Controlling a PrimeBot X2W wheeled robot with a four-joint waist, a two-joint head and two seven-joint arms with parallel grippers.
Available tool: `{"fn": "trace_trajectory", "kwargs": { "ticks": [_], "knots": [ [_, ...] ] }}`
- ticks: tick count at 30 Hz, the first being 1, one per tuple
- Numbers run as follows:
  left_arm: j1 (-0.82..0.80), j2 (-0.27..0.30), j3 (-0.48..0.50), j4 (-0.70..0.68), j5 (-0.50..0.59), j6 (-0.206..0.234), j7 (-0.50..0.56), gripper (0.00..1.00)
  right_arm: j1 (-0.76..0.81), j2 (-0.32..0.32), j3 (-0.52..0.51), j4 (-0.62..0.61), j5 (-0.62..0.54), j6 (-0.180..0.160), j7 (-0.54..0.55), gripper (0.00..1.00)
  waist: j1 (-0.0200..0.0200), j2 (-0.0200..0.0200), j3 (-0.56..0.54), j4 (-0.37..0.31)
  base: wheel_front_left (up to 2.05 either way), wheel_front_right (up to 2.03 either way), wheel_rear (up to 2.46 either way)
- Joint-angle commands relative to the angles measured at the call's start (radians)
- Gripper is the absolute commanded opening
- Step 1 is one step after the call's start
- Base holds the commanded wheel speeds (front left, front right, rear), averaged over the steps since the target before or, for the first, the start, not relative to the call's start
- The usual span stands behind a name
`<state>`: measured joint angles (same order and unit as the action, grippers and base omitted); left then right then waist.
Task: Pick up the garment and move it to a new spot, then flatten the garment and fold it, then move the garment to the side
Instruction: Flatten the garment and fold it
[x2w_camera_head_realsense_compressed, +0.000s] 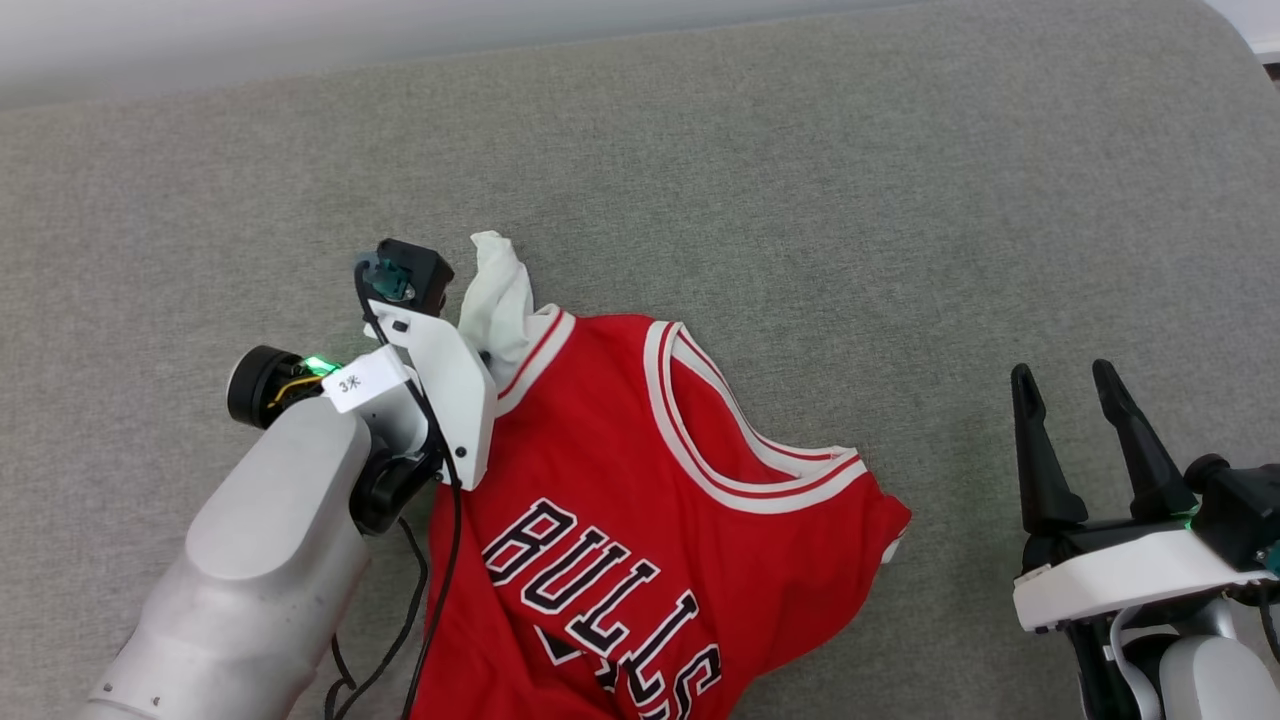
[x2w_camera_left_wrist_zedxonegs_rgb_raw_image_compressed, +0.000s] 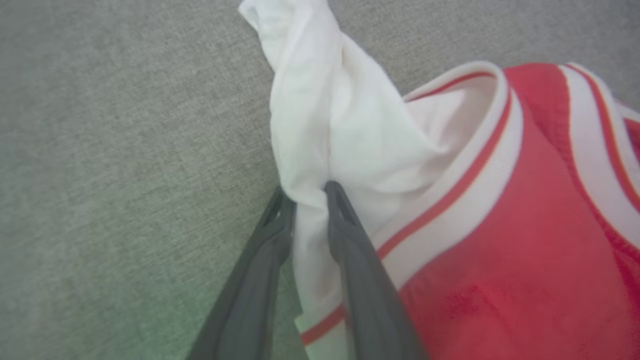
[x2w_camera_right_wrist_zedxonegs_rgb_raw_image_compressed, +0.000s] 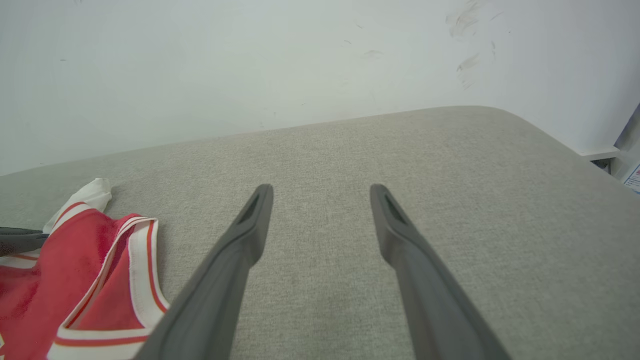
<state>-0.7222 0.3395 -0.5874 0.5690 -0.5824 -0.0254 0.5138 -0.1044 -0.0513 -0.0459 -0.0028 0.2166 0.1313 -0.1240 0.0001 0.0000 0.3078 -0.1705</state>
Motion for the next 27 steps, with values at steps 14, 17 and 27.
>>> {"fn": "trace_trajectory", "kwargs": {
  "ticks": [14,17,27],
  "knots": [
    [0.200,0.086,0.125,-0.191,-0.006,0.148,-0.273,0.00,0.017,0.002,-0.062,-0.006,-0.021,-0.001,0.016,1.00,-0.0001,0.0000,-0.063,0.084,0.00,0.00,0.00],
    [0.309,0.105,0.164,-0.257,-0.033,0.202,-0.298,0.00,0.026,0.002,-0.075,-0.015,-0.025,-0.001,0.024,1.00,-0.0001,0.0000,-0.071,0.101,0.00,0.00,0.00],
    [0.686,0.109,0.260,-0.374,-0.146,0.342,-0.319,0.00,0.067,0.002,-0.094,-0.031,-0.041,-0.001,0.049,1.00,-0.0001,0.0000,-0.128,0.128,0.00,0.00,0.00]
  ]
}}
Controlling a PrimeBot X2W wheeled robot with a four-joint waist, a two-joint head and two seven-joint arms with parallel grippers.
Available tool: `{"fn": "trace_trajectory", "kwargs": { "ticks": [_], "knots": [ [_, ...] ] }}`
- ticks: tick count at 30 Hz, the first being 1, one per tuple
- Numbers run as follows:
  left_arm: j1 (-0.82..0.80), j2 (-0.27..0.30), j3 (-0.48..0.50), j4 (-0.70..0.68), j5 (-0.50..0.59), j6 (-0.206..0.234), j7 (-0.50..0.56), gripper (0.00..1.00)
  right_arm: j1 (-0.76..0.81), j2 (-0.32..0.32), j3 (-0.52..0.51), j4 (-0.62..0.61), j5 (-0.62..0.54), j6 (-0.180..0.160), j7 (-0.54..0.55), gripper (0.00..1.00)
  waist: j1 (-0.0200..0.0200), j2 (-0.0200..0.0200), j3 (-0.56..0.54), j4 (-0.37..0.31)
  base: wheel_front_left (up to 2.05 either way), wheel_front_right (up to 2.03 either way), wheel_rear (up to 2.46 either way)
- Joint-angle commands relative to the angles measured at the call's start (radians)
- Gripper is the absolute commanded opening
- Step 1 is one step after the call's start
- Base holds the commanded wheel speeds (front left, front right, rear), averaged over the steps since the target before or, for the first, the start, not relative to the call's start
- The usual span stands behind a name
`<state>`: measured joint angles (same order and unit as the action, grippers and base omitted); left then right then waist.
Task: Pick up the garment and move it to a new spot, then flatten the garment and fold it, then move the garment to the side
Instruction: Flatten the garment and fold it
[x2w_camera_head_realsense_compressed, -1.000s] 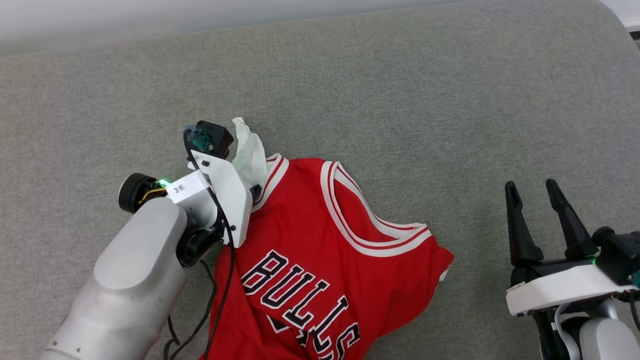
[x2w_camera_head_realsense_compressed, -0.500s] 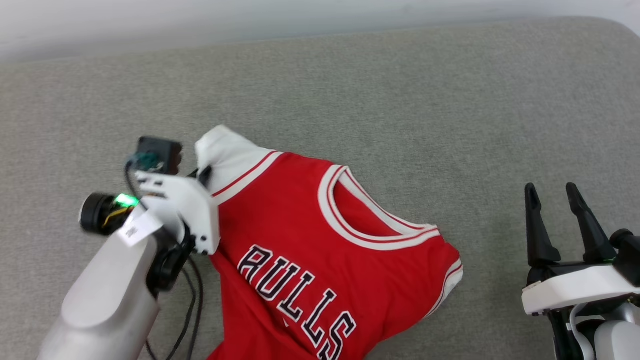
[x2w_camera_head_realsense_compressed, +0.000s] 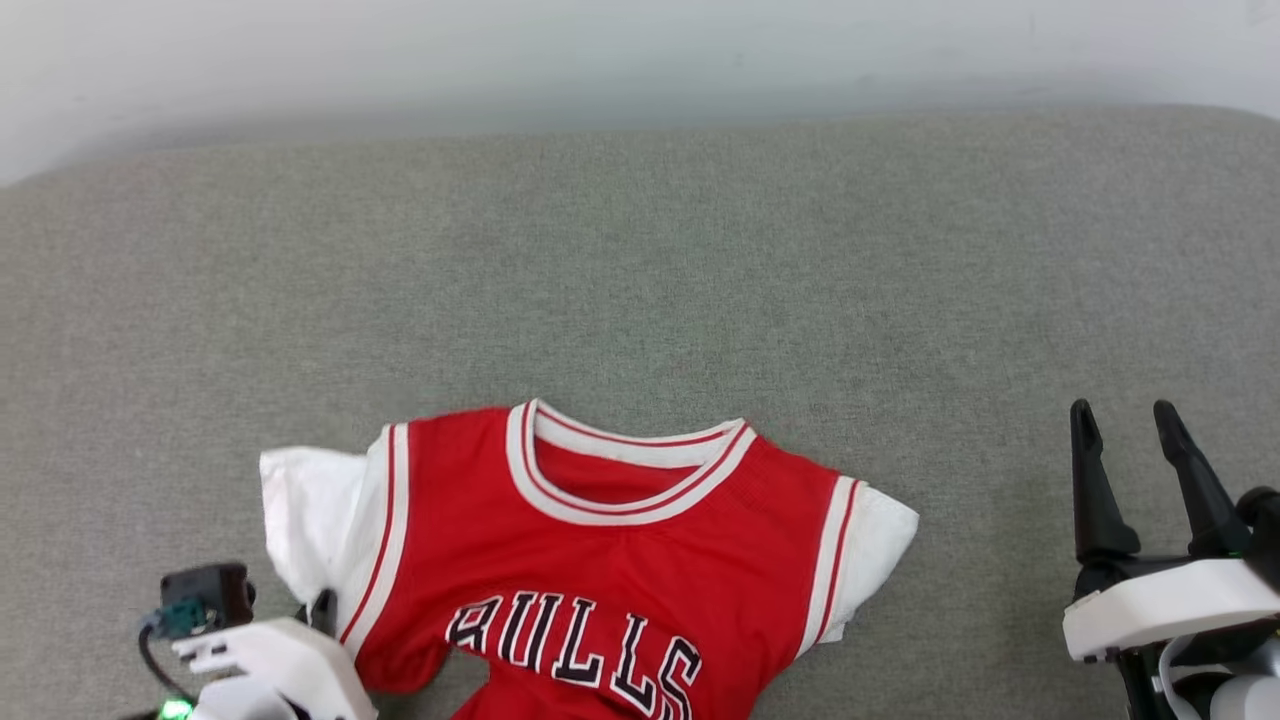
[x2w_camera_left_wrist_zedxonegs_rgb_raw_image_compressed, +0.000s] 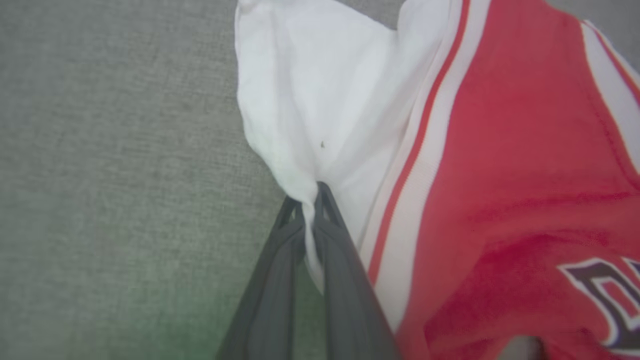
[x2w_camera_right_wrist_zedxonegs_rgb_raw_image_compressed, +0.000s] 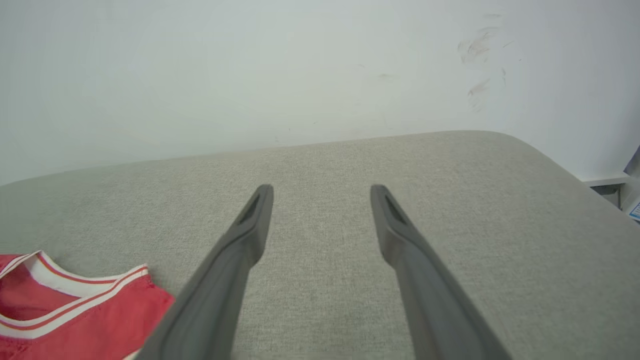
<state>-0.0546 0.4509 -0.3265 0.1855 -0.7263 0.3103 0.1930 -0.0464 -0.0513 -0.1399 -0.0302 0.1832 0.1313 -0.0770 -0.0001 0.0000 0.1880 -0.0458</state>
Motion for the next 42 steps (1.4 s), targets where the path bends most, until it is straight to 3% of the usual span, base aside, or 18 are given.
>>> {"fn": "trace_trajectory", "kwargs": {
  "ticks": [1,5,9,10,11,12,22,29,34,42],
  "knots": [
    [0.049,-0.007,0.003,0.006,-0.014,0.015,0.003,0.00,0.015,0.002,-0.002,-0.003,-0.009,-0.001,0.004,1.00,0.0001,0.0000,-0.016,0.004,0.00,0.00,0.00],
    [0.142,-0.019,0.017,0.000,-0.044,0.038,0.001,0.00,0.036,0.002,-0.007,-0.009,-0.011,-0.001,0.016,1.00,0.0001,0.0000,-0.045,0.006,0.00,0.00,0.00],
    [0.182,-0.041,0.006,-0.020,-0.068,0.026,0.010,0.00,0.054,0.002,-0.017,-0.021,-0.011,-0.001,0.029,1.00,0.0001,0.0000,-0.064,0.011,0.00,0.00,0.00],
    [0.182,-0.044,0.006,-0.025,-0.070,0.025,0.007,0.13,0.057,0.002,-0.019,-0.025,-0.011,-0.001,0.032,1.00,0.0001,0.0000,-0.069,0.012,0.00,0.00,0.00],
    [0.179,-0.045,0.006,-0.031,-0.068,0.026,0.000,0.36,0.064,0.002,-0.020,-0.028,-0.010,-0.001,0.033,1.00,0.0001,0.0000,-0.073,0.014,0.00,0.00,0.00],
    [0.172,-0.045,0.007,-0.037,-0.063,0.028,-0.009,1.00,0.069,0.002,-0.021,-0.030,-0.011,-0.001,0.038,1.00,0.0001,0.0000,-0.078,0.016,0.00,0.00,0.00],
    [0.100,-0.003,0.019,-0.126,0.026,0.021,-0.127,1.00,0.095,0.002,-0.022,-0.056,-0.006,-0.001,0.066,1.00,0.0001,0.0000,-0.117,0.015,0.00,0.00,0.00],
    [0.049,0.001,0.032,-0.204,0.106,0.000,-0.300,1.00,0.112,0.002,-0.033,-0.062,0.005,-0.001,0.120,1.00,0.0001,0.0000,-0.122,0.017,0.00,0.00,0.00],
    [0.022,-0.005,0.033,-0.247,0.138,-0.001,-0.365,1.00,0.113,0.002,-0.022,-0.051,0.039,-0.001,0.228,1.00,0.0001,0.0000,-0.108,0.032,0.00,0.00,0.00],
    [-0.047,-0.034,0.004,-0.311,0.178,0.002,-0.398,1.00,0.111,-0.003,0.039,-0.079,0.058,-0.001,0.568,1.00,0.0001,0.0000,-0.041,0.117,0.00,0.00,0.00]
  ]
}}
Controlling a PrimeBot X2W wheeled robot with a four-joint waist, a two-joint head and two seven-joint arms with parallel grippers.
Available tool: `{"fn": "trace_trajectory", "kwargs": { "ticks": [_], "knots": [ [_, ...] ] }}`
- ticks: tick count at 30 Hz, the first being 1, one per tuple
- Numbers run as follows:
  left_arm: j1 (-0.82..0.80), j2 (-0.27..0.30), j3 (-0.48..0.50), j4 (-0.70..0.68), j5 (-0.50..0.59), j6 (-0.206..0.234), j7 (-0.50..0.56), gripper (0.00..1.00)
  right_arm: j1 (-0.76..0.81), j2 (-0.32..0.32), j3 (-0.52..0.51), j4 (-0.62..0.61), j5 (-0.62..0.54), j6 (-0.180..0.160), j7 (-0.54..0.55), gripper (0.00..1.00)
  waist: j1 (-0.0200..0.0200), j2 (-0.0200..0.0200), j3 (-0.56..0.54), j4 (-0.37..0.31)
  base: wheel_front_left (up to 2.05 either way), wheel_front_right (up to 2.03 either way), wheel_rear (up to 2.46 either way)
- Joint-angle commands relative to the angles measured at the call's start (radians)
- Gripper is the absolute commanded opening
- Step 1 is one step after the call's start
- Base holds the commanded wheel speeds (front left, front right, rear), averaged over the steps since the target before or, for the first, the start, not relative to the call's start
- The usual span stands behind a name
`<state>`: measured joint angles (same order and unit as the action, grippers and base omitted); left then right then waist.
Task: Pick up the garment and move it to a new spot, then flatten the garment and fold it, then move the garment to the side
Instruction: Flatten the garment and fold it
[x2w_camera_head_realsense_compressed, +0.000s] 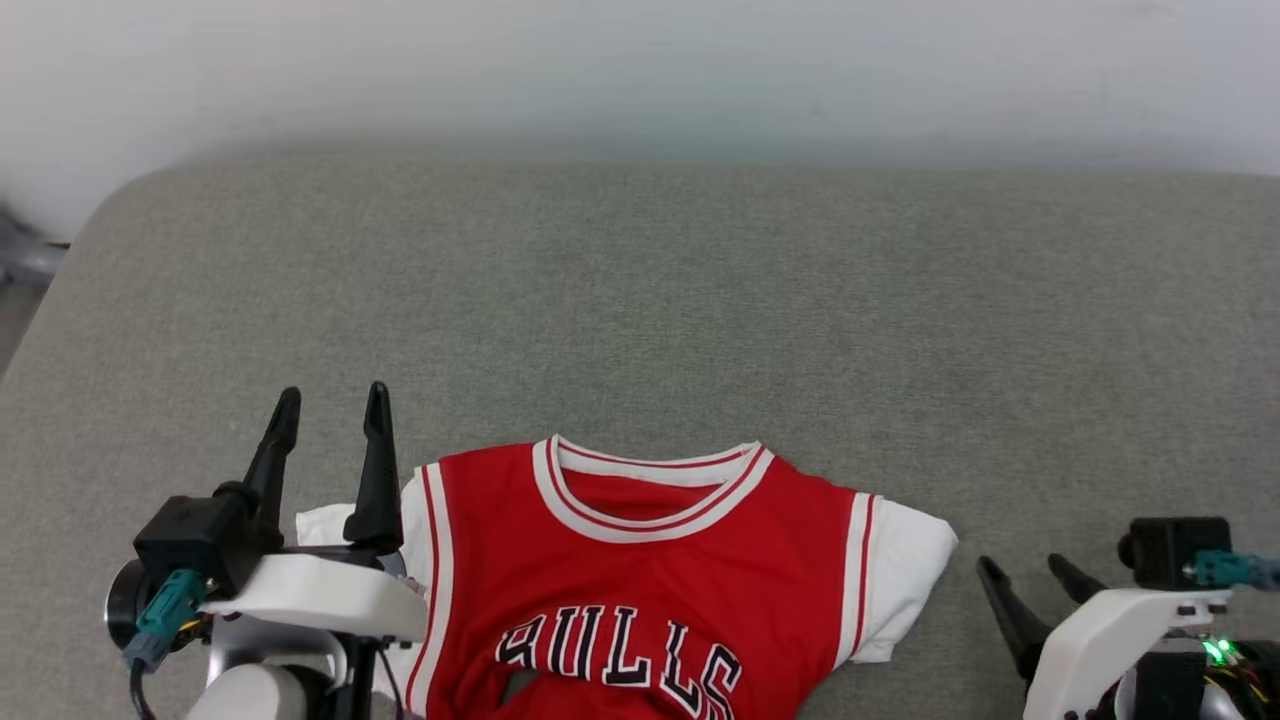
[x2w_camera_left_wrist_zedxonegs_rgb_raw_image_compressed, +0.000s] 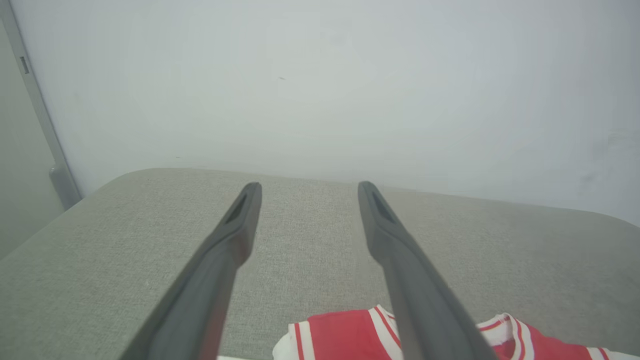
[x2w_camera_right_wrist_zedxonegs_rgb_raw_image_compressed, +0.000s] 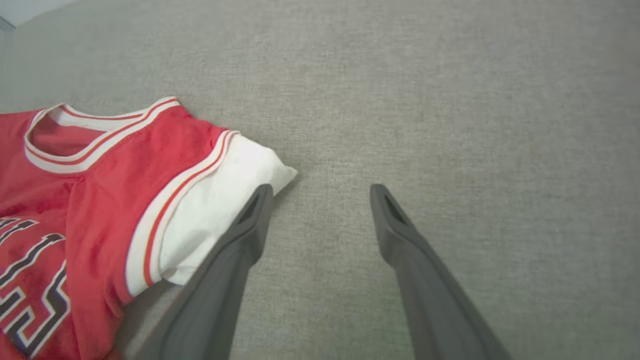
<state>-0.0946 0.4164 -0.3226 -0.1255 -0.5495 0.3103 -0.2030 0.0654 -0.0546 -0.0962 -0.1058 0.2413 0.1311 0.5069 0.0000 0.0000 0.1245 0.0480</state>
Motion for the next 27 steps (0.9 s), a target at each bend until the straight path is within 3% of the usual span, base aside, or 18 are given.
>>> {"fn": "trace_trajectory", "kwargs": {
  "ticks": [1,8,17,18,19,20,27],
  "knots": [
    [-0.019,-0.007,-0.006,-0.003,0.004,0.000,-0.004,1.00,-0.009,-0.005,0.009,-0.013,0.010,-0.001,0.017,1.00,0.0000,0.0000,0.034,0.035,0.00,0.00,0.00],
    [-0.083,-0.054,-0.021,0.022,-0.002,-0.017,-0.024,1.00,-0.065,-0.083,0.102,-0.024,0.057,-0.001,0.185,1.00,0.0000,0.0000,0.106,0.103,0.00,0.00,0.00],
    [-0.106,-0.065,-0.016,0.068,-0.005,-0.029,-0.038,1.00,-0.077,-0.123,0.166,0.137,0.076,-0.001,0.311,1.00,0.0000,0.0000,0.155,0.118,0.00,0.00,0.00],
    [-0.106,-0.064,-0.015,0.072,-0.006,-0.030,-0.039,1.00,-0.073,-0.118,0.170,0.155,0.089,-0.001,0.321,0.82,0.0000,0.0000,0.157,0.116,0.00,0.00,0.00],
    [-0.107,-0.064,-0.014,0.075,-0.008,-0.029,-0.039,1.00,-0.073,-0.117,0.175,0.168,0.096,-0.001,0.325,0.26,0.0000,0.0000,0.158,0.115,0.00,0.00,0.00],
    [-0.105,-0.065,-0.013,0.080,-0.011,-0.027,-0.035,1.00,-0.076,-0.117,0.178,0.176,0.101,-0.001,0.317,0.00,0.0000,0.0000,0.158,0.112,0.00,0.00,0.00],
    [-0.074,-0.045,-0.009,0.095,-0.049,-0.028,0.032,1.00,-0.120,-0.125,0.112,0.124,0.099,-0.002,0.225,0.00,0.0000,0.0000,0.117,0.078,0.00,0.00,0.00]
  ]
}}
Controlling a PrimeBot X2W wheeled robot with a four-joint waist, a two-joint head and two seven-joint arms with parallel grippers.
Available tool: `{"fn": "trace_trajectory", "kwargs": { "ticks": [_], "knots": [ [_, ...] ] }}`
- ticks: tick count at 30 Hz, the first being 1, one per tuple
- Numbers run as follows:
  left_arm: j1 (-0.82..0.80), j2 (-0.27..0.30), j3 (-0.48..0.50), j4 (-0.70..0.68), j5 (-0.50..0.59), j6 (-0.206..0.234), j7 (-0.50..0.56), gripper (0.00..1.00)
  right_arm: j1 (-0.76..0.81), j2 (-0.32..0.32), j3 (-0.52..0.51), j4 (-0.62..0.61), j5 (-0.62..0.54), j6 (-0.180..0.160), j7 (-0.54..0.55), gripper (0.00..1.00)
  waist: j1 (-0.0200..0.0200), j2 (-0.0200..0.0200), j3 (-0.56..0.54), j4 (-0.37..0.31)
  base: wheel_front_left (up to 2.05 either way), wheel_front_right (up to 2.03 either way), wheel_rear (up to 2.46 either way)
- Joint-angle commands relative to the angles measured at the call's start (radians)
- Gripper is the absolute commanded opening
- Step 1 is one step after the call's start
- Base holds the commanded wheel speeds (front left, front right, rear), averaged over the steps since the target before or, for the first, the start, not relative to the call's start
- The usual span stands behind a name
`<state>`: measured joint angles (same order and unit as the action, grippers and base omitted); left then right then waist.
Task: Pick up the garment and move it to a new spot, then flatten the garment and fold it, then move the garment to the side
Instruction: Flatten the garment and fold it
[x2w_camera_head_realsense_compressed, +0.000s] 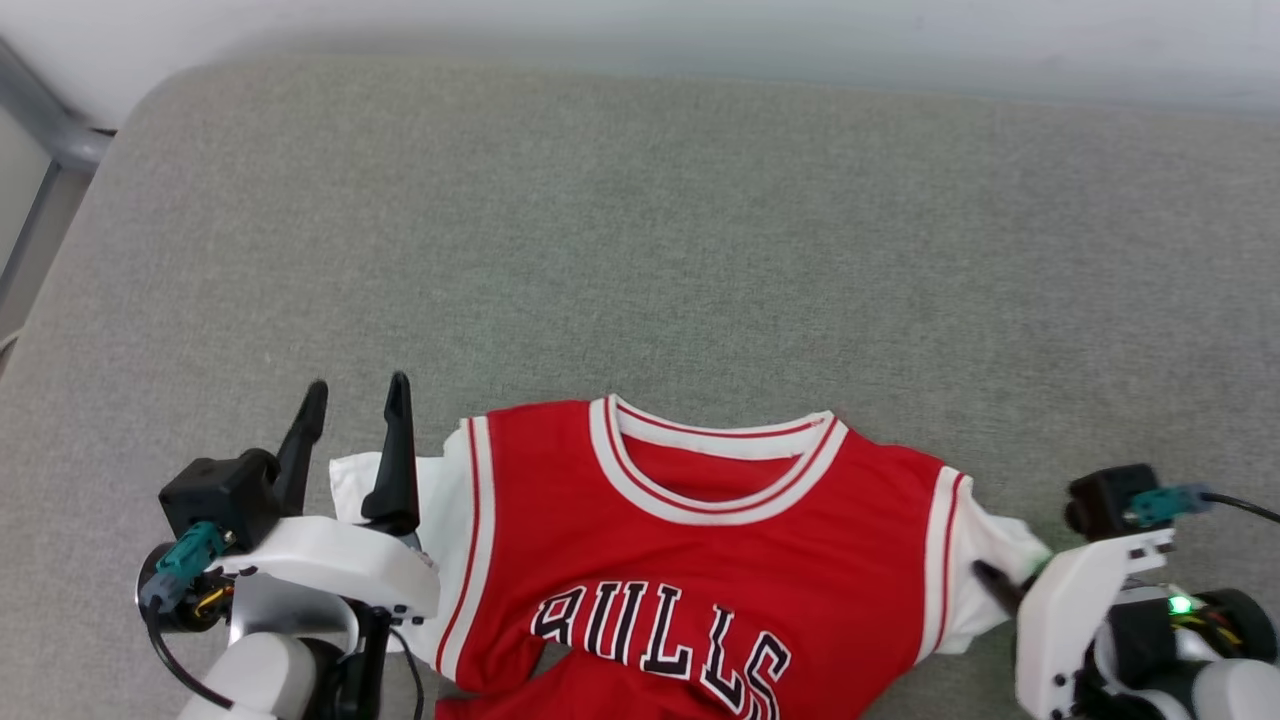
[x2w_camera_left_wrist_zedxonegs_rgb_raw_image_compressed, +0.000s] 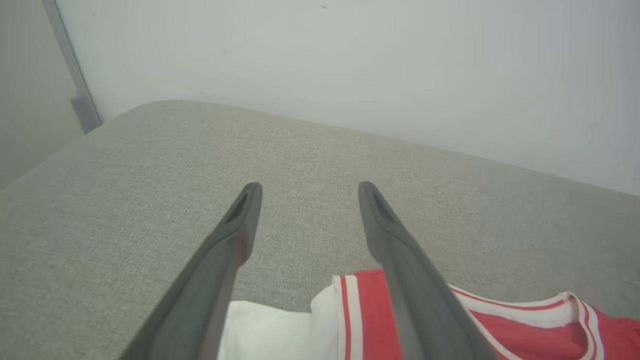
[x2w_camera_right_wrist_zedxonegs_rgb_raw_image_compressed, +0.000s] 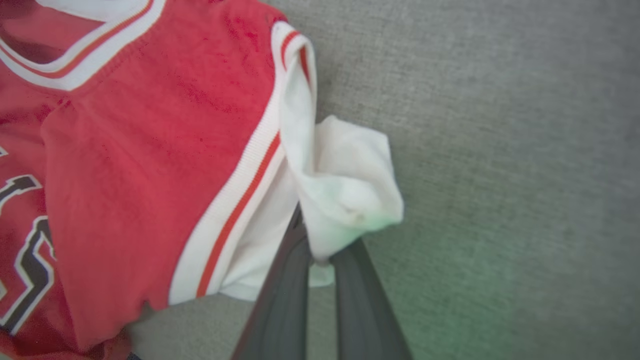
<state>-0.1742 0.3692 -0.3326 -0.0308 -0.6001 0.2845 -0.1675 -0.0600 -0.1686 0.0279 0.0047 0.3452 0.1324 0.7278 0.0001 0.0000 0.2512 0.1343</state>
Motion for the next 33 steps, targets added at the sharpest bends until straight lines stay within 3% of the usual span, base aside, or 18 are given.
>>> {"fn": "trace_trajectory", "kwargs": {
  "ticks": [1,11,17,26,33],
  "knots": [
    [0.007,0.011,0.000,0.003,-0.010,-0.005,0.023,1.00,0.003,-0.012,-0.029,0.003,-0.008,-0.003,-0.007,0.00,-0.0001,0.0000,-0.018,-0.014,0.00,0.00,0.00],
    [0.015,0.148,0.000,0.009,-0.157,-0.027,0.400,1.00,0.046,0.011,-0.191,-0.055,-0.051,-0.003,-0.056,0.00,-0.0001,0.0000,-0.081,-0.091,0.00,0.00,0.00],
    [-0.018,0.209,-0.029,0.043,-0.242,-0.046,0.636,1.00,0.060,0.042,-0.182,-0.062,-0.058,-0.003,-0.060,0.00,-0.0001,0.0000,-0.079,-0.152,0.00,0.00,0.00],
    [-0.113,0.223,-0.063,0.176,-0.290,-0.084,0.783,1.00,0.030,0.073,-0.150,-0.047,-0.053,-0.003,-0.085,0.00,-0.0001,0.0000,-0.014,-0.227,0.00,0.00,0.00],
    [-0.153,0.175,-0.119,0.303,-0.317,-0.149,0.847,1.00,0.008,0.083,-0.147,-0.021,-0.055,-0.003,-0.110,0.00,-0.0001,0.0000,0.023,-0.256,0.00,0.00,0.00]
  ]
}}
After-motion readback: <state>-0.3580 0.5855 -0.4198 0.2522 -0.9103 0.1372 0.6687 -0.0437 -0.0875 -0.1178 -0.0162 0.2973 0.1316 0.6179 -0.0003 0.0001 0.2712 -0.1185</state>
